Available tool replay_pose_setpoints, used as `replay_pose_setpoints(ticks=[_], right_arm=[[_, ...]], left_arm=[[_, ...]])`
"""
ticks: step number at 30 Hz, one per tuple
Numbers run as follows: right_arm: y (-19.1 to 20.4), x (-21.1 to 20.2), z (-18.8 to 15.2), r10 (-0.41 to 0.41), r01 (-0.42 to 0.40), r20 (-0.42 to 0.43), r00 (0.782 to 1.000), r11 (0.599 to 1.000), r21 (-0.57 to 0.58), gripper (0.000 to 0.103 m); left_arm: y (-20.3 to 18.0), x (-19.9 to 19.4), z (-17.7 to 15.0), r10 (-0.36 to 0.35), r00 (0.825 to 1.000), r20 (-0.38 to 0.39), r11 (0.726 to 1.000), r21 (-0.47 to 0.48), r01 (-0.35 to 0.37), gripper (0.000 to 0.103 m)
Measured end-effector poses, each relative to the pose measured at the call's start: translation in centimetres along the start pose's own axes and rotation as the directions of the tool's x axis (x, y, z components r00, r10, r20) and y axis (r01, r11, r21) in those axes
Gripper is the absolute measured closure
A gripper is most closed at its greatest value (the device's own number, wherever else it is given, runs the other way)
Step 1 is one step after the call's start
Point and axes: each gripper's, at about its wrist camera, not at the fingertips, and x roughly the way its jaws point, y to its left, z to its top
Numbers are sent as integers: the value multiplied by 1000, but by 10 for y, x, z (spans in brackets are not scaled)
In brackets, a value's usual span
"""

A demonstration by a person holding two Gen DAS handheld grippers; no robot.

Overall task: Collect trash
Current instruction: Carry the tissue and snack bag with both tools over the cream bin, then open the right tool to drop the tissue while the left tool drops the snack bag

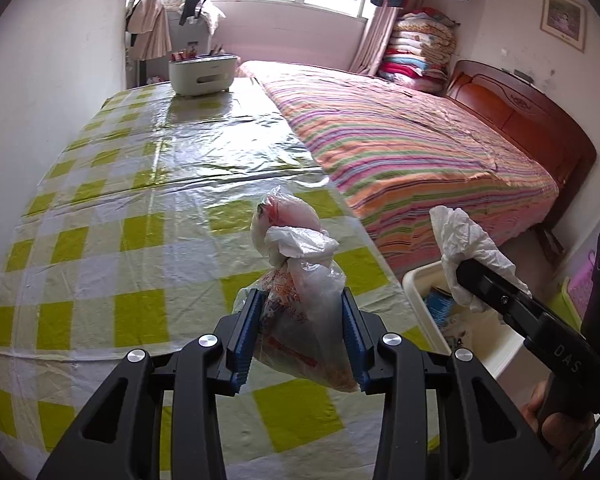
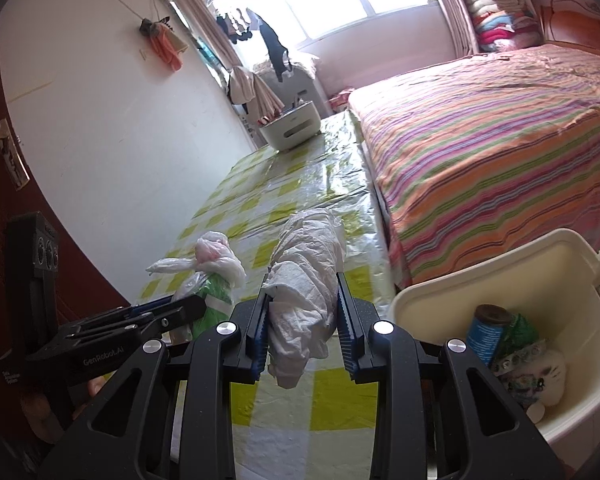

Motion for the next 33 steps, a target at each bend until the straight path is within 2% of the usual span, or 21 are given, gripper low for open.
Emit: replay_pose_setpoints(ticks=[11, 16, 22, 25, 27, 33], right_arm=[[-29, -22, 3, -60, 58, 49, 997, 997, 46, 74], [-53, -33, 6, -119, 112, 75, 990, 990, 87, 74], [-78, -43, 6, -230, 221, 96, 968, 970, 101, 72], [-90, -41, 5, -259, 247, 86, 962, 960, 128, 66], [-95, -38, 3, -268, 256, 70, 961, 956, 145, 40], [-104, -51, 8, -292, 263, 130, 948, 944, 199, 34]], left_arm=[[-40, 10, 1, -51, 999, -18, 997, 63, 52, 65], [-55, 16, 2, -69, 997, -30, 994, 77, 71, 65], [-71, 23, 3, -83, 996, -44, 992, 93, 87, 65], [-79, 26, 3, -90, 995, -50, 990, 103, 95, 65], [-84, 27, 3, -95, 994, -54, 989, 107, 100, 65], [-97, 30, 3, -105, 993, -60, 986, 123, 111, 64]])
